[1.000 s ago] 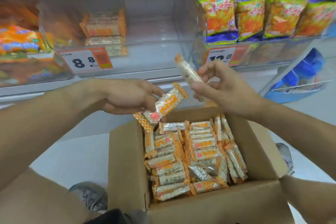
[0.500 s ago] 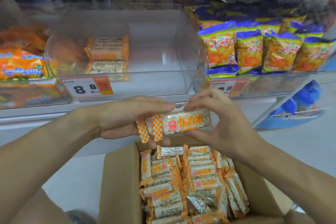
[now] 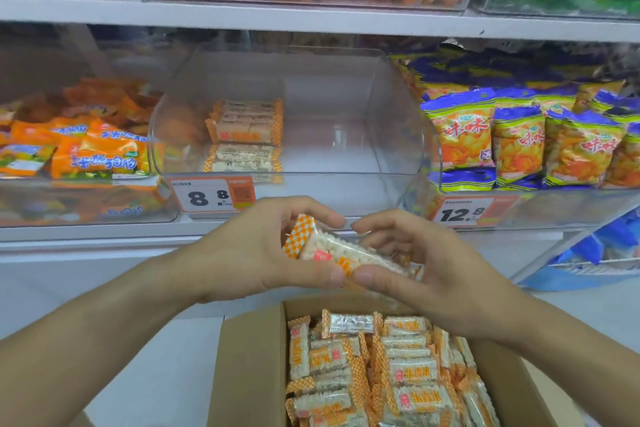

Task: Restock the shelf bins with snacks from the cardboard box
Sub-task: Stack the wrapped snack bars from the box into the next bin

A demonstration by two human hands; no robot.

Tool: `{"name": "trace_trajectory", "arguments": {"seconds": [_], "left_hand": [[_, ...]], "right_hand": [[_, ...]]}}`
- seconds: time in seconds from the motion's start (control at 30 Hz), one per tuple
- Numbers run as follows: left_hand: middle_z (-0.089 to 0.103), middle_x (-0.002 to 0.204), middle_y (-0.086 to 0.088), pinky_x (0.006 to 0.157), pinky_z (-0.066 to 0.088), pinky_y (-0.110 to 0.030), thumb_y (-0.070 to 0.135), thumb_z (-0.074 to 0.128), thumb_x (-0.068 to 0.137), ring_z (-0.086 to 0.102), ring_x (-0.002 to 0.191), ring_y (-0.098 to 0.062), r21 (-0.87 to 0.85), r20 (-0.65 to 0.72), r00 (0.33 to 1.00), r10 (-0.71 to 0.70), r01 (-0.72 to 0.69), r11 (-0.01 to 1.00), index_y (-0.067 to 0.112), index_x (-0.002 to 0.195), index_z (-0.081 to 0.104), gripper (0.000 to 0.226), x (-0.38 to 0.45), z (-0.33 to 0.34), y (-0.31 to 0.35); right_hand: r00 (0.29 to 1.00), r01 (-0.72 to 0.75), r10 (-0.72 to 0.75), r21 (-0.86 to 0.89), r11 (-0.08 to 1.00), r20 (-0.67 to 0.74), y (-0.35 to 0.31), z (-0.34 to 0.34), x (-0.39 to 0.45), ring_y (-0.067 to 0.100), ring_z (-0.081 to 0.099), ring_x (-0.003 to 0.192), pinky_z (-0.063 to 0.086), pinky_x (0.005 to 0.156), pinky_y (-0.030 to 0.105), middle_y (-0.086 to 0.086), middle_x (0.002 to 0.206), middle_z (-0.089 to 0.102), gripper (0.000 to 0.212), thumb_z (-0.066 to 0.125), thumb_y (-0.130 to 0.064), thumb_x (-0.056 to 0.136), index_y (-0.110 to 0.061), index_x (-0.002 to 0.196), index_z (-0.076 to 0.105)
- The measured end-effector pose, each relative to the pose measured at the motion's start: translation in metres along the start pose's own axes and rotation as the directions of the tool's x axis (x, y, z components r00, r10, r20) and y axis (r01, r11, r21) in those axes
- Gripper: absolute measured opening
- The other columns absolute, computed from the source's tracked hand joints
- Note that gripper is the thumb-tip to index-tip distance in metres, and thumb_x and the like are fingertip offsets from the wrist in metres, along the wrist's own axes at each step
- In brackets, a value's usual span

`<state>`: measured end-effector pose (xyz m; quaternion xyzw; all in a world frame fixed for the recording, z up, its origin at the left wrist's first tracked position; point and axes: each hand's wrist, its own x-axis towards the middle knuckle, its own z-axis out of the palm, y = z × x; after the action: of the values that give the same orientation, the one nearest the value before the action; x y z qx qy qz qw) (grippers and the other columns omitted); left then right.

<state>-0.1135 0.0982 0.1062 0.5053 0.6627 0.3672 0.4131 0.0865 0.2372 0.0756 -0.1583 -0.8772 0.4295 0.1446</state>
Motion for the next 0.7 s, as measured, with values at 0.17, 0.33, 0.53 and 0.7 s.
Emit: {"name": "trace_trajectory", "arguments": {"seconds": [0.17,0.33,0.53,0.7], "left_hand": [[0.070,0.102,0.008,0.082,0.053,-0.019,0.037,0.084,0.066,0.067,0.097,-0.008,0.121,-0.472,0.848,0.242,-0.209,0.970,0.024,0.116,0.063,0.055,-0.015,-0.033,-0.004],[0.063,0.106,0.008,0.083,0.048,-0.025,0.030,0.082,0.075,0.058,0.095,-0.006,0.449,-0.701,0.592,0.398,-0.067,0.891,0.027,0.109,0.065,0.038,-0.024,-0.087,-0.028],[0.057,0.112,0.004,0.087,0.044,-0.027,0.022,0.079,0.079,0.052,0.100,-0.011,0.557,-0.702,0.535,0.471,-0.001,0.831,0.018,0.117,0.063,0.041,-0.017,-0.112,-0.049],[0.049,0.127,0.016,0.088,0.030,-0.002,0.039,0.077,0.083,0.043,0.110,0.007,0.540,-0.579,0.721,0.382,-0.012,0.842,0.030,0.140,0.048,0.065,-0.010,-0.117,-0.047]], "right_hand": [[0.972,0.121,-0.168,-0.259,0.958,-0.168,-0.024,-0.014,0.038,0.000,0.062,0.105,0.045,0.086,0.013,-0.023,0.112,0.065,0.035,0.064,-0.050,0.089,-0.034,0.120,0.062],[0.965,0.097,-0.174,-0.351,0.931,-0.195,-0.036,-0.018,0.117,0.001,0.062,0.103,0.045,0.089,0.014,-0.014,0.114,0.065,0.039,0.073,-0.038,0.089,-0.025,0.123,0.062],[0.998,0.055,-0.055,-0.159,0.986,0.006,-0.047,0.011,0.196,0.007,0.066,0.071,0.059,0.063,0.034,-0.007,0.095,0.068,0.043,0.079,-0.032,0.086,-0.010,0.120,0.066],[0.974,0.216,-0.200,-0.177,0.960,0.106,-0.073,0.025,0.205,0.001,0.066,0.094,0.049,0.080,0.015,-0.013,0.105,0.071,0.042,0.087,-0.029,0.076,-0.021,0.114,0.071]]}}
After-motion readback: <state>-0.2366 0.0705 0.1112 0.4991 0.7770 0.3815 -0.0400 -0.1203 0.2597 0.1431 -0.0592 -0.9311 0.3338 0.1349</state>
